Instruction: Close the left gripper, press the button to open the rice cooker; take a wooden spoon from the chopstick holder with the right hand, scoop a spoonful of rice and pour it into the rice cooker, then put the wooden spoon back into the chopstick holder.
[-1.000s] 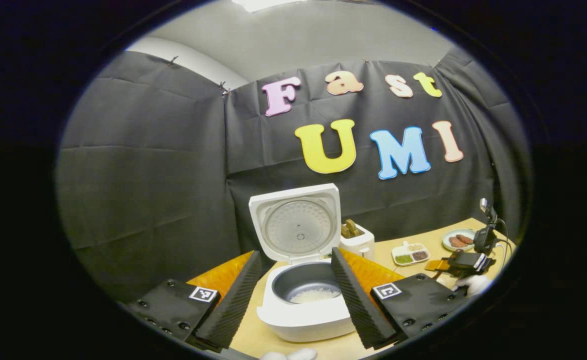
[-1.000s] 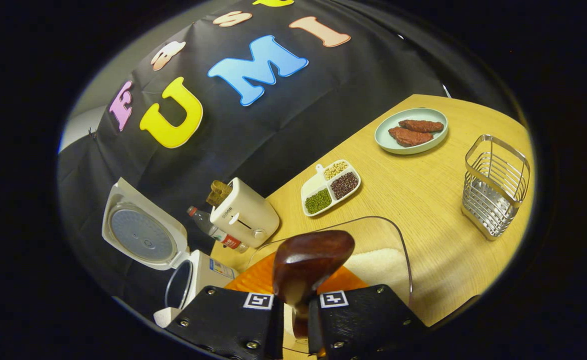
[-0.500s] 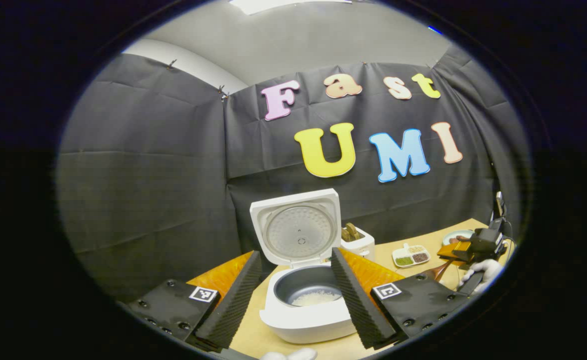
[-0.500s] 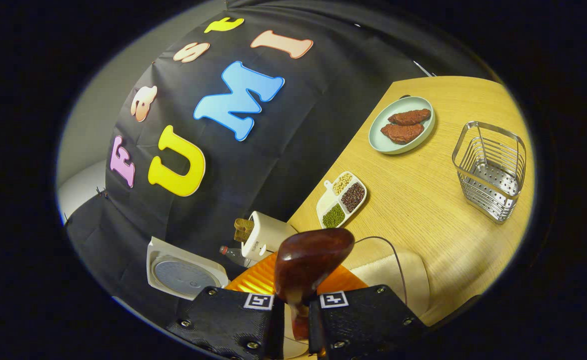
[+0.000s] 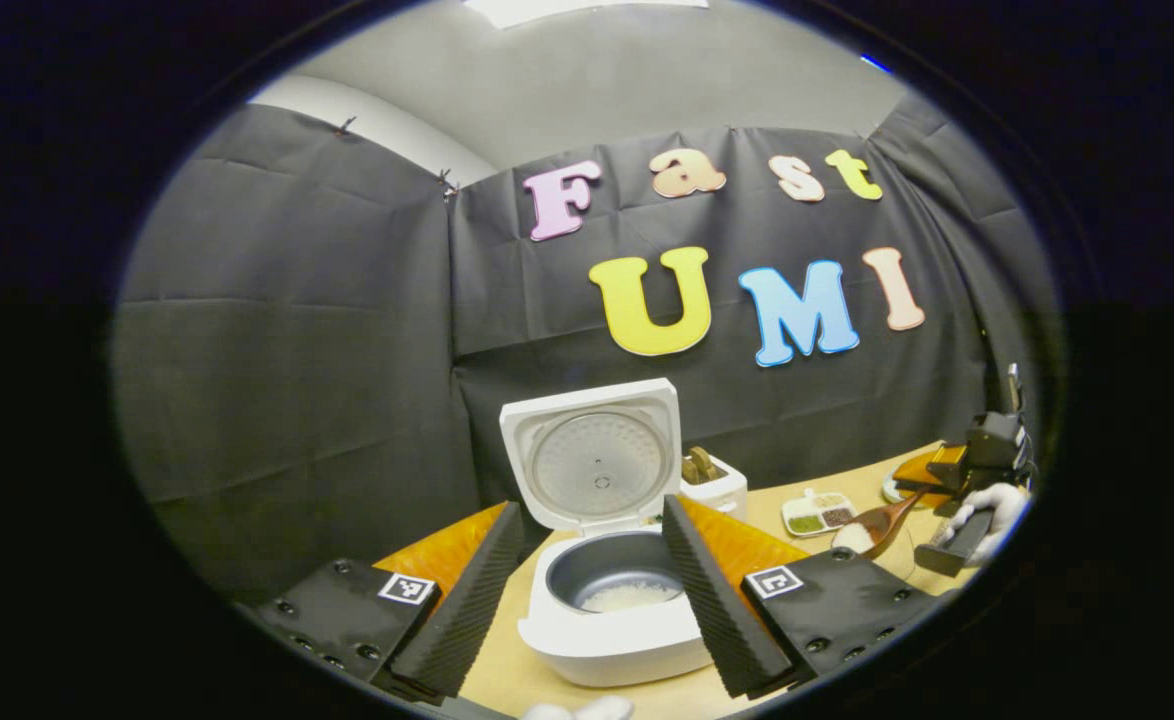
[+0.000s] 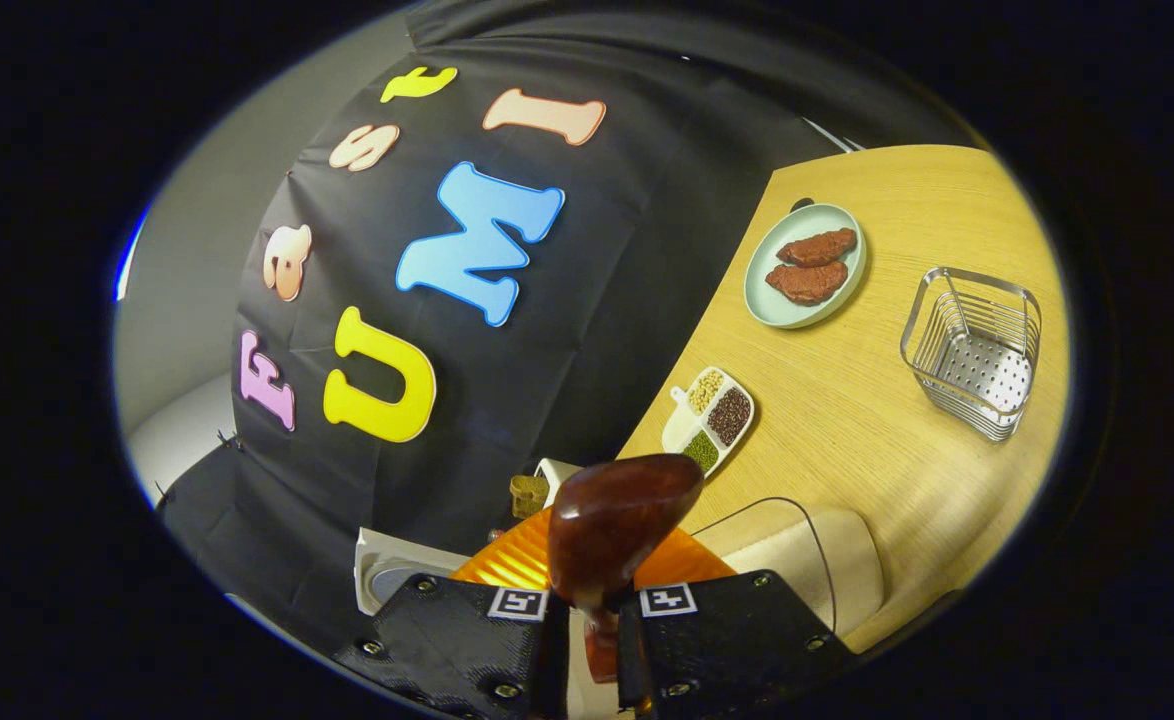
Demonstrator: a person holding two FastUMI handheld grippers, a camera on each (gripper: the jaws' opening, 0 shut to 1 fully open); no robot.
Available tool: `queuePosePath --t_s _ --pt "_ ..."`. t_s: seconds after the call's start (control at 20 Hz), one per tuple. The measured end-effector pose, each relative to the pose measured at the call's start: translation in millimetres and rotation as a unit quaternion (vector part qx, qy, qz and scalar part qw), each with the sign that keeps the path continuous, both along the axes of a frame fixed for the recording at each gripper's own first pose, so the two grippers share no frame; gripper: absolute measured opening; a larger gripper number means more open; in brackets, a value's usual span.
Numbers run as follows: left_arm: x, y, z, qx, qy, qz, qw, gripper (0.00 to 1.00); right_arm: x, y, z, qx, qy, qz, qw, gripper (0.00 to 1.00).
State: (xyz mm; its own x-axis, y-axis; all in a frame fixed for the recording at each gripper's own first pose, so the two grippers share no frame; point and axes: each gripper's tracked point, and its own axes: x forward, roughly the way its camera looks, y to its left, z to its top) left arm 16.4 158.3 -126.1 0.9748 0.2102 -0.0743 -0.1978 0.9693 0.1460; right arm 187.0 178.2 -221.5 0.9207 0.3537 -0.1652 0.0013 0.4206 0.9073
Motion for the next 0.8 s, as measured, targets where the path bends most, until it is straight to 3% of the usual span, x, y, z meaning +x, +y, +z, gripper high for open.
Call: queuePosePath --t_s 0.2,0.4,0.65,0.8 --pt "-2 7 -5 -0.002 0.001 0.004 1.0 0.96 -1 10 38 0.012 -0.017 0.007 1.0 0.19" --pt "-9 21 -16 -0.008 0.003 0.016 1.0 0.97 -6 50 77 0.015 -0.033 0.035 0.999 0.19" --pt "-22 44 -24 -0.01 0.004 0.044 0.999 0.97 -11 138 119 0.004 -0.055 0.092 0.994 0.19" --pt "-28 58 -27 -0.018 0.003 0.062 0.998 0.99 -15 194 121 -0.019 -0.069 0.126 0.989 0.19"
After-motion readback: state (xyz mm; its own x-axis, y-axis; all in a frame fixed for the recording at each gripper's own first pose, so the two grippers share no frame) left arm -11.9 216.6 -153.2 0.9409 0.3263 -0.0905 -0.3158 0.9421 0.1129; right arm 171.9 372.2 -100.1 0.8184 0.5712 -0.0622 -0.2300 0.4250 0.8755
